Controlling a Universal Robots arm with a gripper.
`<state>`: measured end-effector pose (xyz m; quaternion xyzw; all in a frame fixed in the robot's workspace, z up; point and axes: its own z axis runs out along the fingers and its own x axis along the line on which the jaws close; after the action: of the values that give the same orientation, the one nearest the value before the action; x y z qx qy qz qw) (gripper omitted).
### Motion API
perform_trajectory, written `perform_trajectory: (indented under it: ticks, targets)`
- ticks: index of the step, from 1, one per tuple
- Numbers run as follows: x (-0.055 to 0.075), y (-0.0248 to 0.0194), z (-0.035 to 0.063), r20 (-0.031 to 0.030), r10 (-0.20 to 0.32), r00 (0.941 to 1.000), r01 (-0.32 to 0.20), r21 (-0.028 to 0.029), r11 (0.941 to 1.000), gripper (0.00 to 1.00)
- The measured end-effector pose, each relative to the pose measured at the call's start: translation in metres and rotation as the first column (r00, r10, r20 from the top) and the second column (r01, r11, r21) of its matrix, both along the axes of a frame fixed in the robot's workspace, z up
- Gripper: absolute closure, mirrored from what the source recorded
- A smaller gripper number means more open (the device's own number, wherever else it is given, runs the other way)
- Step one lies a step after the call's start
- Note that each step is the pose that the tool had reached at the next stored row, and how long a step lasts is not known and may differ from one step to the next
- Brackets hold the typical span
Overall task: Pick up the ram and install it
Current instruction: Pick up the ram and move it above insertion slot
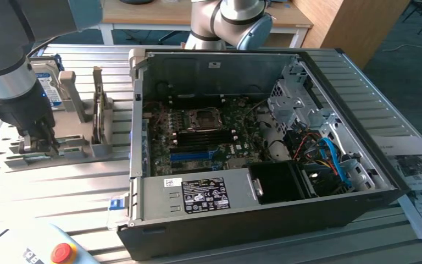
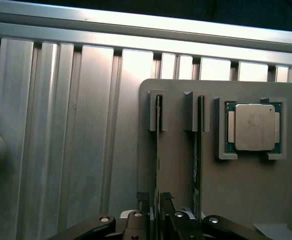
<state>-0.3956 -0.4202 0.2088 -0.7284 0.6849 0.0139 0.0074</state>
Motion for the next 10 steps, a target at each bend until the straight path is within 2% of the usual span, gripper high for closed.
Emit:
perform_trajectory:
  ticks: [10]
  targets:
    - [0.0001, 0.0012, -0.0020, 0.0000, 0.000, 1.0000, 0.000, 0.0000, 1.0000, 0.77]
